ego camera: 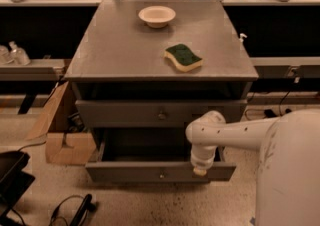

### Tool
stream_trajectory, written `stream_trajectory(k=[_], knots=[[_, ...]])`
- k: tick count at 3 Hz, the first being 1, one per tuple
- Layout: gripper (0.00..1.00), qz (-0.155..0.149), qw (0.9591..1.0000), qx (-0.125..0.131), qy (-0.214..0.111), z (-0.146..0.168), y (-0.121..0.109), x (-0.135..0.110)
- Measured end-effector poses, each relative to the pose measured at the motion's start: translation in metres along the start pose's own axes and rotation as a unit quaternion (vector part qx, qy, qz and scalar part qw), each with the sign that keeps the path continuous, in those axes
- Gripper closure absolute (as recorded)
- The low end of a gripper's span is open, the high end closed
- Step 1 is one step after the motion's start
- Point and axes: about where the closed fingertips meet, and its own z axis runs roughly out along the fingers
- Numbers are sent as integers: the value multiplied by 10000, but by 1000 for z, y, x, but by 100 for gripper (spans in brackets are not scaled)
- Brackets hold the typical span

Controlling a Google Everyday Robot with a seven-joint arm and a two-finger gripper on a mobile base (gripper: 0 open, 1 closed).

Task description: Open middle drawer

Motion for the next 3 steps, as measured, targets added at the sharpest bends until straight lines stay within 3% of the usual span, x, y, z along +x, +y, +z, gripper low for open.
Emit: stream_trajectory(k=[3], knots=[[100, 0, 10000, -1, 0, -3, 0, 0]])
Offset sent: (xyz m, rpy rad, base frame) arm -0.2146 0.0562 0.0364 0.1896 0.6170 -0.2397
